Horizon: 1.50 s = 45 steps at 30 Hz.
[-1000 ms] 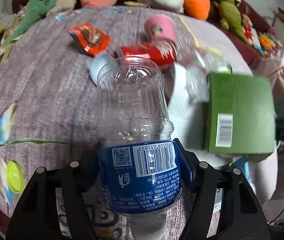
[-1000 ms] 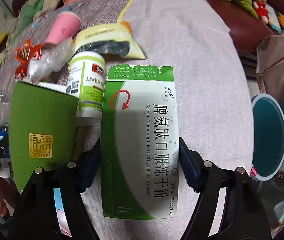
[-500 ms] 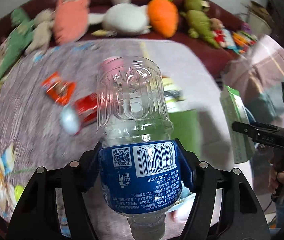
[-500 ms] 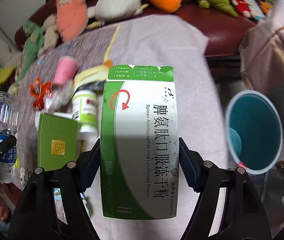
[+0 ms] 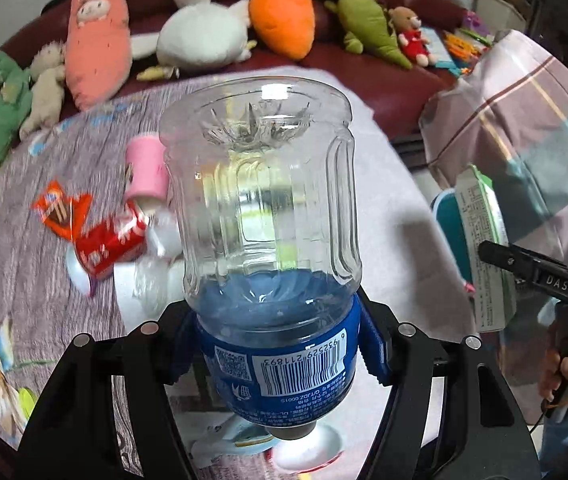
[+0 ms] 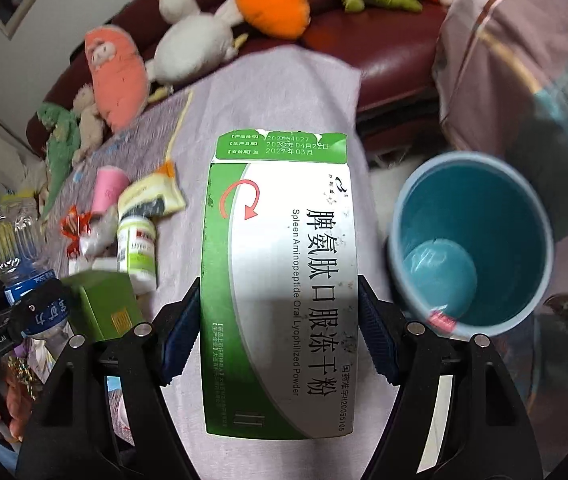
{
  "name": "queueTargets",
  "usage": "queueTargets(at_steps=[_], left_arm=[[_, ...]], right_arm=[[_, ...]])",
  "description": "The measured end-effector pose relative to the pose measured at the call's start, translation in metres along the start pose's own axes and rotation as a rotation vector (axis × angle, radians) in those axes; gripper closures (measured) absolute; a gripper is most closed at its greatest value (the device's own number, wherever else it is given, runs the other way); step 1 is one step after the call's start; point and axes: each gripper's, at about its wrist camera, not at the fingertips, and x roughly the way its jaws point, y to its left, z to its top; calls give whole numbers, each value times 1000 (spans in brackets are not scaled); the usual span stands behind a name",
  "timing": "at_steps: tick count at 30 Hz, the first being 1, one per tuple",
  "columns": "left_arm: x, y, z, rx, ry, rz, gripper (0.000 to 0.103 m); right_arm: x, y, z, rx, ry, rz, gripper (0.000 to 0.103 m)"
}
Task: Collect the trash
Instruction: 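Carry both items to the teal bin and open both tools to drop them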
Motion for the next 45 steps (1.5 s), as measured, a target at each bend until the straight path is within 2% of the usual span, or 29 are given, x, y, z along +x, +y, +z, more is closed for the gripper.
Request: queueTargets(at_steps=[9,13,16,20,22,23,28,36,43,45], left_arm=[[0,-91,51,121,-25,-86,36],[10,-138,65,186,-28,-134,36],[33,-171,70,214,-6,-191,36],[69,-197,70,206,44,-231,36],[84,-205,67,196,68,-243,36],[94,-208,66,191,85,-250,36],[128,-222,67,193,144,-262,36],[146,-236,70,222,165,-282,36],[157,-276,68,297,166,-310,34],[158,-283,67,311,162,-299,20]], right_arm=[[-57,-72,27,57,-116,-59,34],[-77,-109,37,96,-159,-127,34],[-73,-136,43,128,-138,-173,34],[-47,-159,48,158,-86,-221,33],[-33,-169,53,175,-73,-210,31],[-29,-172,55,182,-67,-206,29],[-16,-175,63,187,-43,-212,28],[-26,-178,69,169,-27,-279,25],[-47,-181,62,150,-22,-351,23],[-53,-184,59,154,-28,-361,23]])
